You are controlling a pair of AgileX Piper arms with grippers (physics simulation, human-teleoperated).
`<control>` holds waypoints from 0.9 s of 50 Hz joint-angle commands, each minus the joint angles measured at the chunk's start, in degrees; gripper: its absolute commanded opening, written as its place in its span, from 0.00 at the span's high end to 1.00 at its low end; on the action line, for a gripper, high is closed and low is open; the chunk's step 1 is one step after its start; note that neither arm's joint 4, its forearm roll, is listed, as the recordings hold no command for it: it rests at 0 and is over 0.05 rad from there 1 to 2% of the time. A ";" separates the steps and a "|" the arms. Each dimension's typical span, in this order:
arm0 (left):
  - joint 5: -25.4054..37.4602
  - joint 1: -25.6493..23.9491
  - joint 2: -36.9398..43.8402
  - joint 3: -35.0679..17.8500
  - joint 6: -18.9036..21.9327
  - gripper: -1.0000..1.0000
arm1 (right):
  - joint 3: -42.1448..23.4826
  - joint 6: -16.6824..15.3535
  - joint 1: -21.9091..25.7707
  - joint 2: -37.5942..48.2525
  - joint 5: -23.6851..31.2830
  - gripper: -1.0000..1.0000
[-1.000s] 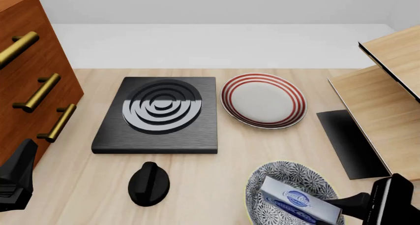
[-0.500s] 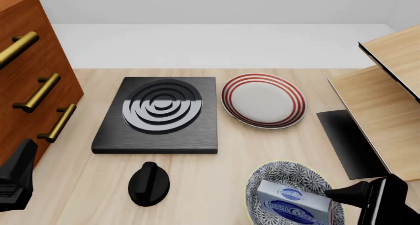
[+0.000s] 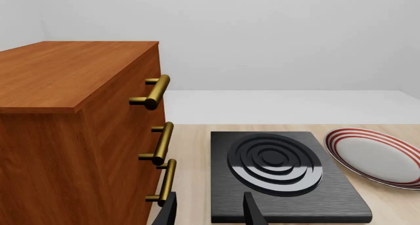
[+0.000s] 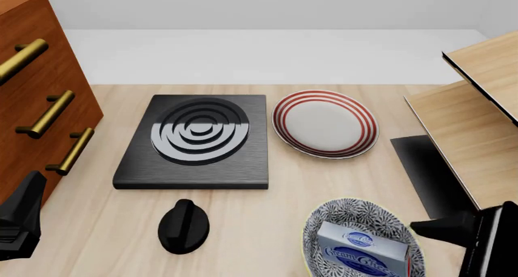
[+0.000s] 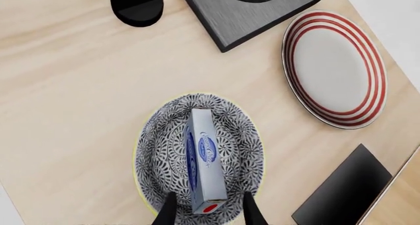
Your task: Pick up the cream cheese and put it in the bowl.
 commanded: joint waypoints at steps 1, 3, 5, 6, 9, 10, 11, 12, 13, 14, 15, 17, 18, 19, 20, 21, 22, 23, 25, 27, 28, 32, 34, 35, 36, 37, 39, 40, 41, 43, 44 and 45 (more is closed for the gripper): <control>0.00 0.00 0.00 0.00 0.00 0.00 | -5.38 -2.16 -1.27 -3.41 5.94 0.00; 0.00 0.00 0.00 0.00 0.00 0.00 | -6.18 -2.21 -1.24 -3.75 6.51 0.00; 0.00 0.00 0.00 0.00 0.00 0.00 | -7.10 -2.38 -1.37 -4.33 7.19 0.00; 0.00 0.00 0.00 0.00 0.00 0.00 | -7.30 -2.35 -1.34 -4.42 7.32 0.00; 0.00 0.00 0.00 0.00 0.00 0.00 | -8.41 -2.20 -1.27 -5.17 7.77 0.00; 0.00 0.00 0.00 0.00 0.00 0.00 | -9.00 -1.95 -1.25 -5.49 7.91 0.00; 0.00 0.00 0.00 0.00 0.00 0.00 | -9.36 -1.79 -1.02 -5.57 8.00 0.00; 0.00 0.00 0.00 0.00 0.00 0.00 | -9.69 -1.84 -1.00 -5.96 8.18 0.00; 0.00 0.00 0.00 0.00 0.00 0.00 | -10.41 -1.37 -0.83 -6.35 8.26 0.00; 0.00 0.00 0.00 0.00 0.00 0.00 | -10.89 -1.29 -0.73 -6.66 8.39 0.00; 0.00 0.00 0.00 0.00 0.00 0.00 | -10.89 -1.29 -0.73 -6.66 8.40 0.00; 0.00 0.00 0.00 0.00 0.00 0.00 | -12.14 -0.71 -0.66 -7.49 8.49 0.00; 0.00 0.00 0.00 0.00 0.00 0.00 | -12.42 -0.46 -0.52 -7.66 8.41 0.00; 0.00 0.00 0.00 0.00 0.00 0.00 | -13.32 0.21 -0.36 -8.27 8.33 0.00; 0.00 0.00 0.00 0.00 0.00 0.00 | -14.15 0.64 -0.46 -8.91 8.34 0.00; 0.00 0.00 0.00 0.00 0.00 0.00 | -14.34 0.51 -0.50 -9.20 8.36 0.00; 0.00 0.00 0.00 0.00 0.00 0.00 | -15.20 1.44 -0.11 -9.47 8.21 0.00; 0.00 0.00 0.00 0.00 0.00 0.00 | -15.68 1.37 -0.41 -10.01 8.37 0.00; 0.00 0.00 0.00 0.00 0.00 0.00 | -17.03 2.17 -0.25 -10.86 8.61 0.00; 0.00 0.00 0.00 0.00 0.00 0.00 | -18.11 2.24 -0.41 -11.78 9.22 0.00; 0.00 0.00 0.00 0.00 0.00 0.00 | -18.62 2.53 -0.56 -12.23 9.51 0.00; 0.00 0.00 0.00 0.00 0.00 0.00 | -21.30 3.44 -1.41 -15.17 11.45 0.00; 0.00 0.00 0.00 0.00 0.00 0.00 | -21.96 3.23 -2.32 -16.79 12.64 0.00; 0.00 0.00 0.00 0.00 0.00 0.00 | -22.31 3.45 -2.47 -17.51 13.11 0.00; 0.00 0.00 0.00 0.00 0.00 0.00 | -22.56 3.56 -2.49 -17.99 13.42 0.00; 0.00 0.00 0.00 0.00 0.00 0.00 | -23.12 4.04 -2.88 -18.81 14.07 0.00; 0.00 0.00 0.00 0.00 0.00 0.00 | -24.37 4.93 -3.85 -20.57 15.47 0.00; 0.00 0.00 0.00 0.00 0.00 0.00 | -24.40 5.05 -4.03 -21.53 16.26 0.00; 0.00 0.00 0.00 0.00 0.00 0.00 | -24.74 5.45 -4.42 -22.19 16.77 0.00; 0.00 0.00 0.00 0.00 0.00 0.00 | -26.15 6.51 -5.48 -23.89 18.33 0.00; 0.00 0.00 0.00 0.00 0.00 0.00 | -26.17 6.32 -5.72 -24.37 18.93 0.00; 0.00 0.00 0.00 0.00 0.00 0.00 | -26.93 6.94 -6.27 -24.54 19.31 0.00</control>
